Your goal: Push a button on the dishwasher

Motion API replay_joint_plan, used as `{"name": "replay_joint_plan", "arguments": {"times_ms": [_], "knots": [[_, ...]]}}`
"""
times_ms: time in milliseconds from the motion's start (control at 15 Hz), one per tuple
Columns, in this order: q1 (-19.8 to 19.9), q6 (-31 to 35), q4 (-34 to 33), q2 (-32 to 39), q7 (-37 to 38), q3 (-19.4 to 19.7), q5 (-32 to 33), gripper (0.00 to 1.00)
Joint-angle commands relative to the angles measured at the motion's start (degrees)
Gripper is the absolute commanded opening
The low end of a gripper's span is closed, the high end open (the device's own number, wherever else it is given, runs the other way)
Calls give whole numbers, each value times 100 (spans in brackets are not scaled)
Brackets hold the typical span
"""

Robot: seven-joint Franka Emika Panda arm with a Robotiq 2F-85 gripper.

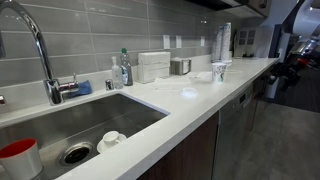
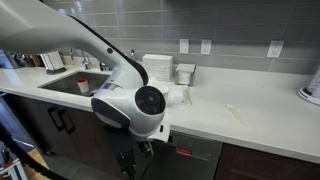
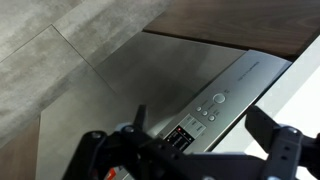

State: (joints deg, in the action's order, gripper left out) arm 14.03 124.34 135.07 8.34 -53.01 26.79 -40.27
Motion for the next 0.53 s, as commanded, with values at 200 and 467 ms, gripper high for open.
{"name": "replay_joint_plan", "arguments": {"times_ms": [200, 467], "knots": [[1075, -847, -814, 1004, -466, -495, -355, 100], [1543, -1317, -1434, 1673, -495, -692, -529, 58]]}}
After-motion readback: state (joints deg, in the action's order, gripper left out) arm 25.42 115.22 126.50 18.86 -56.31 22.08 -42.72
